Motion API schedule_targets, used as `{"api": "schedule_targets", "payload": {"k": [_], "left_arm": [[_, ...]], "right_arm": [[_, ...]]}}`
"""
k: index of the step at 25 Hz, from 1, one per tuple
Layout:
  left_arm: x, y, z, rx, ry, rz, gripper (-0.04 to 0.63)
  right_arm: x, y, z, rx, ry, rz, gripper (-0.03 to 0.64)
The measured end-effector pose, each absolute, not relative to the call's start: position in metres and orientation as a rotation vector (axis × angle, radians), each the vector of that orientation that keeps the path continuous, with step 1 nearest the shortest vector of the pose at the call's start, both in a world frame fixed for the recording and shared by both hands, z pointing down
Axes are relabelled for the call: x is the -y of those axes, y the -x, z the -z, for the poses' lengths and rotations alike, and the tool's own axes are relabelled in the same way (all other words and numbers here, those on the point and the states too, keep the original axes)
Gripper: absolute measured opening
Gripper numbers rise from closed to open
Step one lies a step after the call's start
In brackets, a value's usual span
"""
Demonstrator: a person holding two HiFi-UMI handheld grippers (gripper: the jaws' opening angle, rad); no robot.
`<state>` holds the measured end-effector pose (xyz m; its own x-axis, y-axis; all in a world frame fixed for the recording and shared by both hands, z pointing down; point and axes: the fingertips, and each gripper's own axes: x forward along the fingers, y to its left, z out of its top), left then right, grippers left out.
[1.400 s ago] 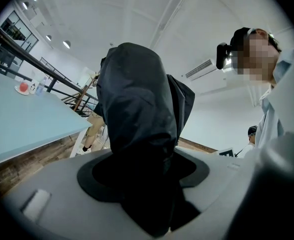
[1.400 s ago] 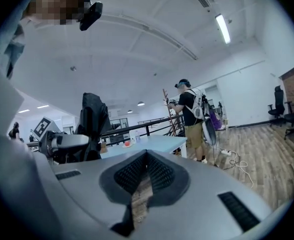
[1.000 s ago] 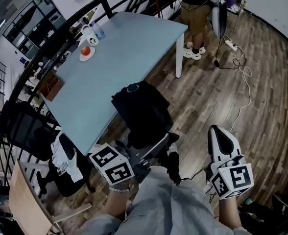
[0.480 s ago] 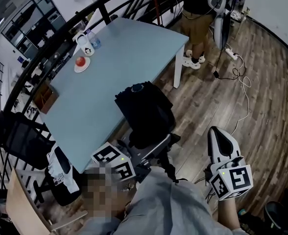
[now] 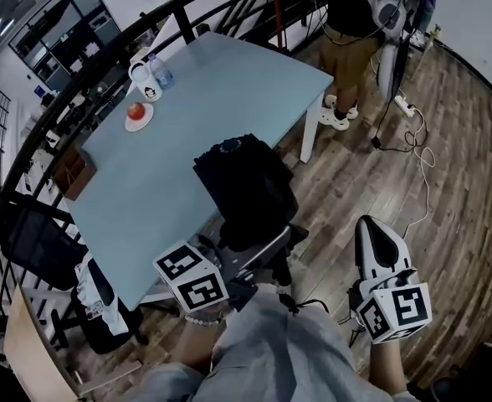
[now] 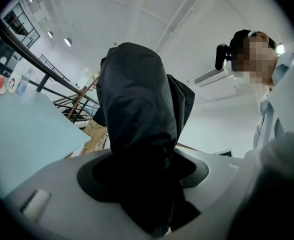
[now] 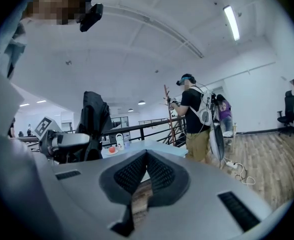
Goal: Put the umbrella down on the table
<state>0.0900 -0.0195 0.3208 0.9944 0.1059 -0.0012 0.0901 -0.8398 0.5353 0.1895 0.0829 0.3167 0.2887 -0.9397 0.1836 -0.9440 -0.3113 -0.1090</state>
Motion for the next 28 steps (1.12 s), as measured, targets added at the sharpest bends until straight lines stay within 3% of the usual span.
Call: {"api": "schedule_targets", "payload": {"k": [15, 28], "left_arm": [[0.079, -0.056, -0.330, 0.240, -2.583, -0.030, 0.273], [0.138, -0.094, -0.320, 0.619, -2.544, 0.056, 0.273]], "right_arm": [[0.021, -0.185, -0.337, 2.187, -2.211, -0.409, -0.002], [0.122, -0.237, -0.330, 2.449, -1.839, -0.396, -0.002]]}}
